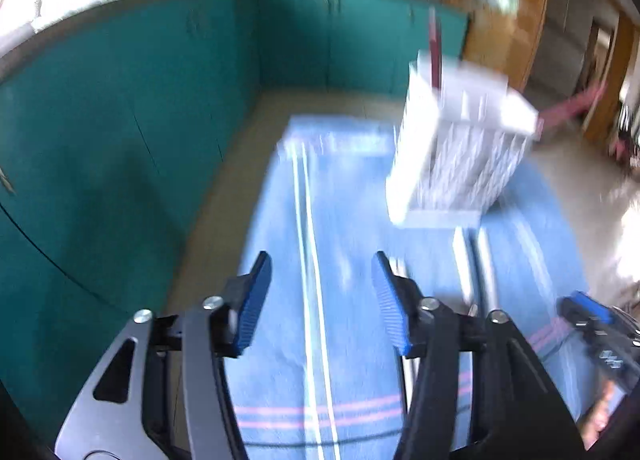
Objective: Organize utensils
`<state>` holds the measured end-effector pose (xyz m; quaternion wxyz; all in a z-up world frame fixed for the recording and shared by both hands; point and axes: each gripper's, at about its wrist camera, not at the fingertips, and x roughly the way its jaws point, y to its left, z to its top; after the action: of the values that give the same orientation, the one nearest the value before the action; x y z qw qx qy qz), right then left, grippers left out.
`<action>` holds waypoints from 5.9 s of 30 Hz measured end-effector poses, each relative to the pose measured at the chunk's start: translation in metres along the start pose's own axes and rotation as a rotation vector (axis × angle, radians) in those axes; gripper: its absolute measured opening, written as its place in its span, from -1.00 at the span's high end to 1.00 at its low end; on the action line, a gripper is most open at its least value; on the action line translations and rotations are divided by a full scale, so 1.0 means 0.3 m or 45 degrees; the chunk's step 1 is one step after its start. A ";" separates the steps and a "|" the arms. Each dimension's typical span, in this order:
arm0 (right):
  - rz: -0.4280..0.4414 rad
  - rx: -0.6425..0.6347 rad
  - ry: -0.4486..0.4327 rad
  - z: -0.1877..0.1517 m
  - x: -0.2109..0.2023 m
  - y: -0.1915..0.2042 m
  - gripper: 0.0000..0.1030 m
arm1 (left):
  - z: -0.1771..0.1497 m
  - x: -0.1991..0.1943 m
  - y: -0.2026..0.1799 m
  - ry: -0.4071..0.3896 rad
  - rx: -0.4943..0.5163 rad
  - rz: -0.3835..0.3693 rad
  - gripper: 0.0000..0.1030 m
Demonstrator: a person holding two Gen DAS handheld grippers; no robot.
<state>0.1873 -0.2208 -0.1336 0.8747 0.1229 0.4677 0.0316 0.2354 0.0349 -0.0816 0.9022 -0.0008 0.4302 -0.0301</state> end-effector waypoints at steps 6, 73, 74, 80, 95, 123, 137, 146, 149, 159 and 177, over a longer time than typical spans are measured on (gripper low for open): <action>-0.019 -0.095 0.035 0.007 0.090 0.110 0.21 | -0.070 0.091 -0.038 0.096 0.038 -0.005 0.13; -0.199 -0.097 0.170 0.268 0.346 0.028 0.83 | -0.006 0.342 -0.167 0.338 0.059 -0.032 0.83; -0.202 -0.099 0.154 0.267 0.331 0.027 0.84 | -0.005 0.340 -0.165 0.335 0.051 -0.039 0.84; -0.190 -0.108 0.017 0.278 0.161 0.037 0.87 | 0.022 0.213 -0.168 0.232 0.049 -0.091 0.88; -0.105 -0.134 -0.412 0.270 -0.378 0.123 0.87 | 0.144 -0.291 -0.093 -0.210 -0.034 -0.221 0.88; 0.033 -0.233 -0.745 0.590 -0.719 0.275 0.87 | 0.554 -0.649 -0.091 -0.612 -0.021 -0.313 0.88; -0.091 -0.240 -0.769 0.720 -0.439 0.282 0.87 | 0.644 -0.361 -0.226 -0.561 0.043 -0.219 0.88; -0.101 -0.150 -0.692 0.659 -0.388 0.194 0.59 | 0.592 -0.237 -0.197 -0.470 0.003 -0.166 0.85; -0.079 -0.129 -0.749 0.639 -0.453 0.177 0.36 | 0.586 -0.270 -0.173 -0.506 -0.015 -0.151 0.48; -0.004 -0.184 -0.729 0.254 -0.638 0.108 0.29 | 0.278 -0.413 0.012 -0.509 -0.061 -0.029 -0.16; -0.064 -0.295 0.100 0.022 0.115 0.230 0.42 | -0.055 0.077 0.015 0.142 -0.047 -0.028 0.22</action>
<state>0.2162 -0.1495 -0.1410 0.8646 0.0079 0.4978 0.0683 0.2374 0.0384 -0.1100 0.8764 -0.0205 0.4802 -0.0319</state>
